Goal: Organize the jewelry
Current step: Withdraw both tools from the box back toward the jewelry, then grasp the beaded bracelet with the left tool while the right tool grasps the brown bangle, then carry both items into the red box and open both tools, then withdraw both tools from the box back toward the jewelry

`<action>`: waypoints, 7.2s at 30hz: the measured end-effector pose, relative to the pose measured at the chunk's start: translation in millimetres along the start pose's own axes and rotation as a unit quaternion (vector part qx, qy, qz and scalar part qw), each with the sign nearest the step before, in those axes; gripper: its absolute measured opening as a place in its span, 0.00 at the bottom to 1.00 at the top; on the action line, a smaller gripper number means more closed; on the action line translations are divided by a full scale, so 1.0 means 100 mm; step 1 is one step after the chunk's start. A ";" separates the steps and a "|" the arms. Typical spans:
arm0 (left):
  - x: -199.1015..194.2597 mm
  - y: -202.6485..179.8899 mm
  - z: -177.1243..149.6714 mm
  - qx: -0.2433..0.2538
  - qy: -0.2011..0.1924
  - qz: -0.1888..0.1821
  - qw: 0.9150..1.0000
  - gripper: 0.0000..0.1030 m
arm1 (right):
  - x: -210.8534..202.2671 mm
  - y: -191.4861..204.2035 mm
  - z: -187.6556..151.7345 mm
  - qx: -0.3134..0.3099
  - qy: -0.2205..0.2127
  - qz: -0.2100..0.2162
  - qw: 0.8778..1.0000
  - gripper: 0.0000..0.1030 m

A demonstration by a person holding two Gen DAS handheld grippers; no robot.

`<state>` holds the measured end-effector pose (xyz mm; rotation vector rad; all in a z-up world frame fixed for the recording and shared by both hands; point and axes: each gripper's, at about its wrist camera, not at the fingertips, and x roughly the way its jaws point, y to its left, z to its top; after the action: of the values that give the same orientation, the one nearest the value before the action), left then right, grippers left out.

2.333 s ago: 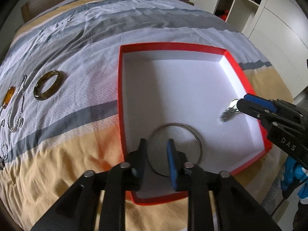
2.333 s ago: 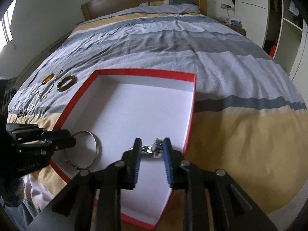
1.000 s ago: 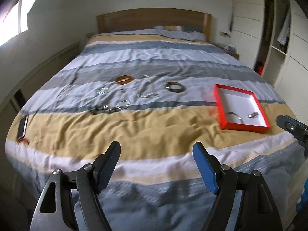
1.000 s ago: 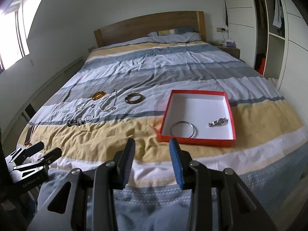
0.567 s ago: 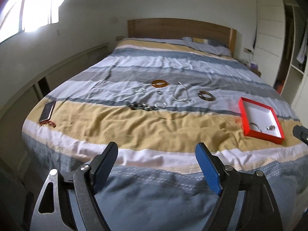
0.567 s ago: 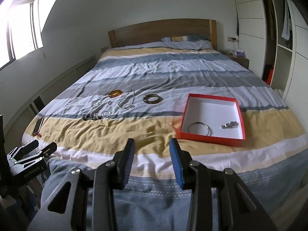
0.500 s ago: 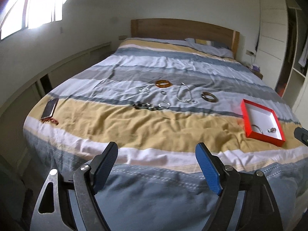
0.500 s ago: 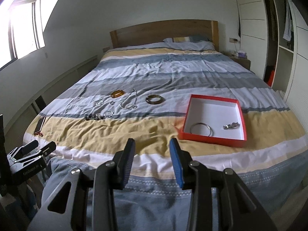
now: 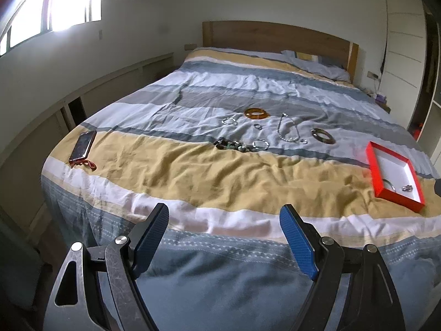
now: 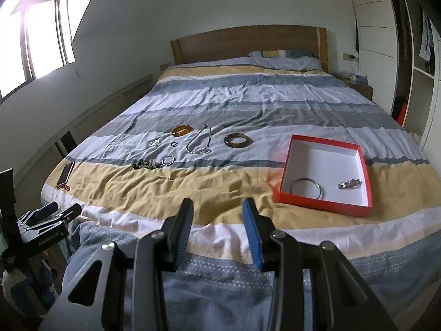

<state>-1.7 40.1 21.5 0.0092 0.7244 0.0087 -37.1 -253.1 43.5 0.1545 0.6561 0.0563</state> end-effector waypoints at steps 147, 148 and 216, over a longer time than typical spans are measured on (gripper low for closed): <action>2.28 -4.18 0.86 0.190 0.148 -0.263 0.934 0.10 | 2.07 -2.99 0.52 0.025 0.099 -0.154 0.983 0.09; 2.33 -4.17 0.83 0.191 0.152 -0.261 0.934 0.10 | 2.10 -2.99 0.51 0.021 0.105 -0.153 0.982 0.09; -0.17 -0.63 0.45 0.080 0.014 -0.145 0.986 0.74 | -0.40 -1.05 0.59 -0.030 -0.035 -0.083 0.996 0.42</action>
<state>15.8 -23.7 65.9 0.0576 0.7483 -0.3291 -32.6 -367.7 96.8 0.0432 0.5955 -0.0879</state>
